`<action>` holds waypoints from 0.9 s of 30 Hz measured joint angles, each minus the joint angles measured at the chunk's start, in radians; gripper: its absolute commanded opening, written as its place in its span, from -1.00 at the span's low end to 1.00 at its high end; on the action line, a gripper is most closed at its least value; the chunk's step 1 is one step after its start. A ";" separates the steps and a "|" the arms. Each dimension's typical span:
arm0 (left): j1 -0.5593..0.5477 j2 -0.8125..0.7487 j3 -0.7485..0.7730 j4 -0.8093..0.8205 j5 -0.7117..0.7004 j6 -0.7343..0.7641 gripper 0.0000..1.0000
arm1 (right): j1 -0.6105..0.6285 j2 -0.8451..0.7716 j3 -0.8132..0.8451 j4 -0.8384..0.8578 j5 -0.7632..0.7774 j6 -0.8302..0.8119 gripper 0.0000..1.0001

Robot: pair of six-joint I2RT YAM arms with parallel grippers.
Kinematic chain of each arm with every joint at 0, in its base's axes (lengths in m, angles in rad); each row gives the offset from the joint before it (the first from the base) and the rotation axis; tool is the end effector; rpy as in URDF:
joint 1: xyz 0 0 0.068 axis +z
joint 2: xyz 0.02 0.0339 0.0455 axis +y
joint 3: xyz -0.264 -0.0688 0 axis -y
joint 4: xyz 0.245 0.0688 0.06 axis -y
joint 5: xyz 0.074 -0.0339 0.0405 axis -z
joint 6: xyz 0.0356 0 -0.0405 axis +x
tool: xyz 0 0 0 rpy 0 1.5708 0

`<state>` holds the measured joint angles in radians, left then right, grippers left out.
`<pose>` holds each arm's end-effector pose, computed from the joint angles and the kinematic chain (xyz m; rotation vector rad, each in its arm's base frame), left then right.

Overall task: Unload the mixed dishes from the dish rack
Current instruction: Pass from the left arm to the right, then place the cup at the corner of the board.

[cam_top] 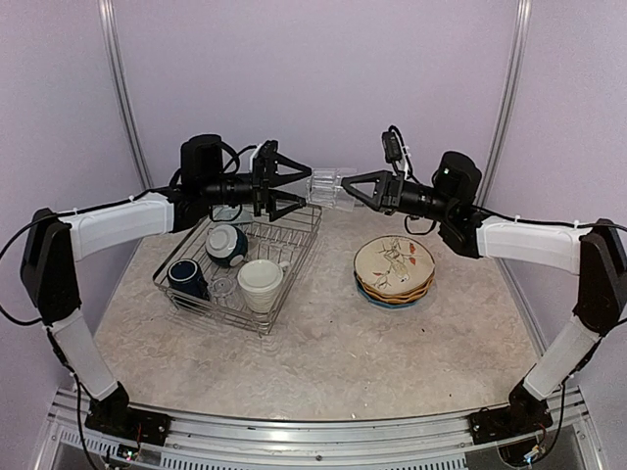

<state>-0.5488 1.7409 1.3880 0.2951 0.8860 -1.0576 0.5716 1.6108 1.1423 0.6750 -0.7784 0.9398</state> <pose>0.3368 -0.2383 0.3397 0.3326 1.9779 -1.8462 0.3006 0.2231 0.3406 -0.4715 1.6184 1.7196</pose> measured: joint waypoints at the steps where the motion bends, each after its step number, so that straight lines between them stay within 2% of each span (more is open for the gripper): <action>1: 0.010 -0.007 -0.002 -0.035 -0.001 0.020 0.98 | -0.024 -0.009 -0.018 -0.008 0.000 -0.005 -1.00; 4: 0.040 -0.031 -0.003 -0.129 0.000 0.079 0.98 | -0.110 -0.058 -0.078 -0.054 0.006 -0.032 -1.00; 7: 0.072 -0.066 -0.010 -0.246 -0.005 0.149 0.98 | -0.205 -0.143 -0.128 -0.169 0.024 -0.090 -1.00; 11: 0.108 -0.120 -0.009 -0.473 -0.048 0.276 0.98 | -0.322 -0.261 -0.108 -0.473 0.134 -0.269 -1.00; 13: 0.123 -0.138 -0.007 -0.589 -0.082 0.339 0.98 | -0.356 -0.286 -0.055 -0.667 0.264 -0.382 -1.00; 15: 0.137 -0.147 -0.003 -0.715 -0.125 0.403 0.98 | -0.365 -0.275 0.018 -0.850 0.413 -0.481 -1.00; 20: 0.154 -0.149 0.005 -0.967 -0.251 0.536 0.98 | -0.373 -0.179 0.112 -1.161 0.692 -0.637 -1.00; 24: 0.154 -0.152 0.012 -1.130 -0.383 0.611 0.98 | -0.399 -0.076 0.112 -1.338 0.804 -0.701 -1.00; 27: 0.155 -0.152 0.029 -1.221 -0.468 0.647 0.98 | -0.419 -0.018 0.113 -1.407 0.821 -0.727 -1.00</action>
<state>-0.3939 1.5887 1.4174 -0.9257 0.4175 -0.4110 0.1528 1.5925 1.2549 -0.7315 0.0425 0.2127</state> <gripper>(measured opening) 0.988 0.030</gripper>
